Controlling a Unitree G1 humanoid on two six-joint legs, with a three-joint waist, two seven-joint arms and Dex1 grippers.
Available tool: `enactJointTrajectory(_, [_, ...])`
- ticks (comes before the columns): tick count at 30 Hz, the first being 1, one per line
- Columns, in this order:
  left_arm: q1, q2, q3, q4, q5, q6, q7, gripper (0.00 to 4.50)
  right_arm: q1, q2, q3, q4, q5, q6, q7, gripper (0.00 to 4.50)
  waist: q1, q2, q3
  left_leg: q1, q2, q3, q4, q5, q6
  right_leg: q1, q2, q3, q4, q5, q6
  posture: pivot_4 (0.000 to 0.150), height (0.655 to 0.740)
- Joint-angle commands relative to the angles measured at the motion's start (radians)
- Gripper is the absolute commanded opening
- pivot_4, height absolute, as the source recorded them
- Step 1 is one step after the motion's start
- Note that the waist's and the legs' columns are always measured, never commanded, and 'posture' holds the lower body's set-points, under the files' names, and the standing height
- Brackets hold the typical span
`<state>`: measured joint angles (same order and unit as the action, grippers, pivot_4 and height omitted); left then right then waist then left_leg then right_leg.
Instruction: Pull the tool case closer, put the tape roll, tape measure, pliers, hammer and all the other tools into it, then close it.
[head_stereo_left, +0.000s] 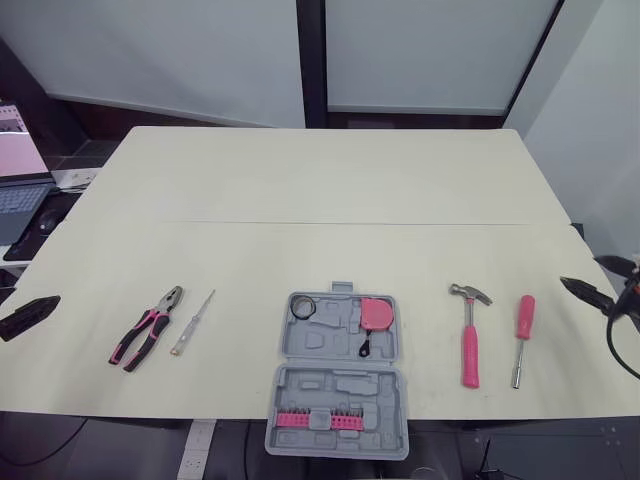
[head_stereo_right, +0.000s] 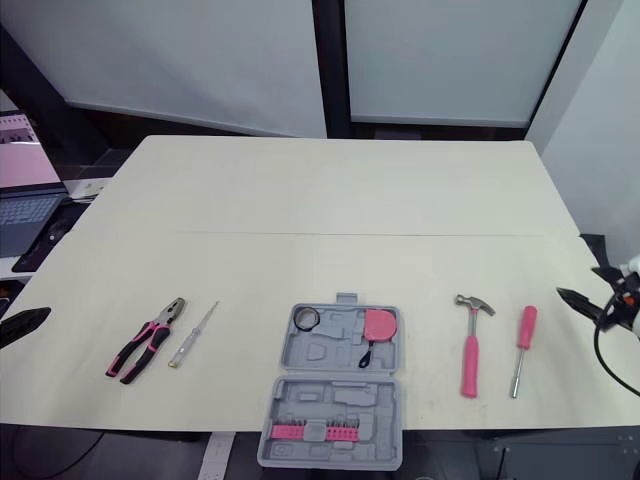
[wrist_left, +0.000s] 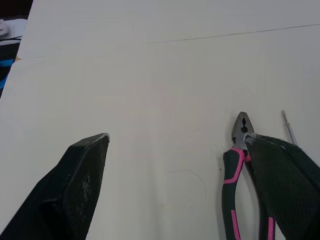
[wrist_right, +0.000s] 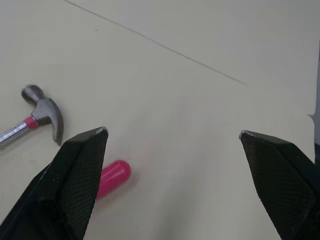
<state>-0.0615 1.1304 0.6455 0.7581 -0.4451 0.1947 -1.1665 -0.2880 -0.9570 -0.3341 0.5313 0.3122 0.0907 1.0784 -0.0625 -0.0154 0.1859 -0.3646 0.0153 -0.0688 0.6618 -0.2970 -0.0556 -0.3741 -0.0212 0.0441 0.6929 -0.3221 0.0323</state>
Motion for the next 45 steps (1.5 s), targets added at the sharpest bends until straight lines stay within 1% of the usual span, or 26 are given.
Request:
enactJointTrajectory(1, [0.101, -0.020, 0.106, -0.149, -0.047, 0.043, 0.007, 4.50, -0.068, 0.037, 0.076, -0.179, 0.034, 0.064, 0.031, 4.49, -0.011, 0.000, 0.000, 0.000, 0.001, 0.001, 0.000, 0.000, 0.000, -0.001, 0.000, 0.000, 0.000, 0.000, 0.000, 0.150, 0.7400])
enactJointTrajectory(5, [0.346, -0.127, 0.267, -0.465, -0.104, 0.170, 0.042, 4.50, -0.198, 0.146, 0.216, -0.380, 0.061, 0.150, 0.048, 4.49, -0.025, 0.000, 0.000, -0.001, 0.004, 0.006, 0.000, 0.000, 0.000, -0.006, -0.001, 0.000, 0.004, 0.000, 0.000, 0.150, 0.7400])
enactJointTrajectory(7, [0.477, -0.196, 0.340, -0.589, -0.112, 0.206, 0.050, 4.50, -0.295, 0.238, 0.288, -0.456, 0.085, 0.192, 0.046, 4.49, -0.024, -0.001, 0.000, -0.002, 0.007, 0.008, 0.000, 0.000, -0.001, -0.009, -0.001, 0.000, 0.004, 0.000, -0.001, 0.150, 0.7400])
enactJointTrajectory(10, [0.597, -0.259, 0.396, -0.687, -0.117, 0.233, 0.057, 4.50, -0.380, 0.325, 0.342, -0.523, 0.125, 0.255, 0.049, 4.49, -0.020, -0.001, 0.000, -0.002, 0.010, 0.010, 0.000, -0.001, -0.001, -0.011, 0.000, -0.001, 0.004, 0.002, -0.004, 0.150, 0.7400])
enactJointTrajectory(14, [0.823, -0.392, 0.450, -0.814, -0.099, 0.217, 0.034, 4.50, -0.478, 0.456, 0.448, -0.662, 0.211, 0.329, 0.088, 4.49, -0.009, -0.004, 0.000, -0.002, 0.011, 0.010, -0.001, -0.001, -0.002, -0.012, -0.001, -0.003, 0.003, 0.002, -0.006, 0.150, 0.7400])
enactJointTrajectory(16, [0.866, -0.431, 0.455, -0.847, -0.102, 0.207, 0.047, 4.50, -0.483, 0.483, 0.465, -0.693, 0.218, 0.339, 0.083, 4.49, 0.005, -0.006, -0.002, -0.003, 0.011, 0.010, 0.000, -0.001, -0.002, -0.012, -0.002, -0.003, 0.002, 0.002, -0.006, 0.150, 0.7400])
enactJointTrajectory(19, [0.874, -0.447, 0.453, -0.871, -0.117, 0.209, 0.073, 4.50, -0.479, 0.496, 0.474, -0.704, 0.200, 0.333, 0.066, 4.49, 0.033, -0.010, -0.004, -0.002, 0.011, 0.008, 0.000, -0.001, -0.003, -0.013, -0.002, -0.005, 0.001, 0.003, -0.006, 0.150, 0.7400])
enactJointTrajectory(22, [0.827, -0.418, 0.434, -0.876, -0.133, 0.229, 0.103, 4.50, -0.468, 0.494, 0.474, -0.709, 0.199, 0.341, 0.055, 4.49, 0.039, -0.011, -0.005, -0.001, 0.010, 0.006, 0.001, -0.001, -0.003, -0.013, -0.002, -0.008, -0.001, 0.004, -0.008, 0.150, 0.7400])
enactJointTrajectory(25, [0.731, -0.356, 0.368, -0.842, -0.110, 0.233, 0.124, 4.50, -0.449, 0.483, 0.471, -0.719, 0.188, 0.346, 0.035, 4.49, 0.038, -0.013, -0.006, -0.001, 0.011, 0.004, 0.000, -0.001, -0.003, -0.011, -0.001, -0.010, 0.000, 0.004, -0.009, 0.150, 0.7400])
enactJointTrajectory(28, [0.596, -0.291, 0.265, -0.763, -0.072, 0.222, 0.140, 4.50, -0.436, 0.476, 0.469, -0.732, 0.176, 0.352, 0.008, 4.49, 0.034, -0.015, -0.007, -0.001, 0.010, 0.004, 0.000, -0.001, -0.003, -0.009, -0.001, -0.010, 0.000, 0.005, -0.009, 0.150, 0.7400])
enactJointTrajectory(32, [0.348, -0.226, 0.081, -0.582, 0.004, 0.183, 0.179, 4.50, -0.412, 0.464, 0.459, -0.765, 0.169, 0.368, -0.040, 4.49, 0.027, -0.014, -0.007, -0.002, 0.012, 0.011, 0.000, -0.001, -0.003, -0.013, 0.000, -0.007, 0.003, 0.005, -0.009, 0.150, 0.7400])
enactJointTrajectory(33, [0.275, -0.221, 0.027, -0.520, 0.028, 0.159, 0.178, 4.50, -0.406, 0.460, 0.454, -0.772, 0.168, 0.373, -0.055, 4.49, 0.028, -0.014, -0.007, -0.002, 0.012, 0.011, -0.001, -0.001, -0.003, -0.013, 0.000, -0.008, 0.003, 0.005, -0.010, 0.150, 0.7400])
enactJointTrajectory(36, [0.124, -0.214, -0.104, -0.358, 0.093, 0.083, 0.148, 4.50, -0.392, 0.445, 0.445, -0.800, 0.172, 0.393, -0.084, 4.49, 0.023, -0.014, -0.007, -0.002, 0.013, 0.013, -0.001, -0.001, -0.003, -0.015, 0.001, -0.008, 0.004, 0.005, -0.010, 0.150, 0.7400])
enactJointTrajectory(40, [0.012, -0.203, -0.197, -0.200, 0.145, 0.013, 0.125, 4.50, -0.384, 0.427, 0.436, -0.830, 0.183, 0.419, -0.107, 4.49, 0.011, -0.015, -0.008, -0.002, 0.013, 0.015, -0.001, -0.001, -0.003, -0.015, 0.001, -0.008, 0.004, 0.005, -0.010, 0.150, 0.7400])
enactJointTrajectory(45, [-0.111, -0.214, -0.283, -0.028, 0.208, -0.073, 0.123, 4.50, -0.368, 0.404, 0.425, -0.882, 0.198, 0.457, -0.138, 4.49, 0.014, -0.015, -0.008, -0.002, 0.013, 0.014, 0.000, -0.001, -0.002, -0.015, 0.000, -0.008, 0.005, 0.005, -0.010, 0.150, 0.7400])
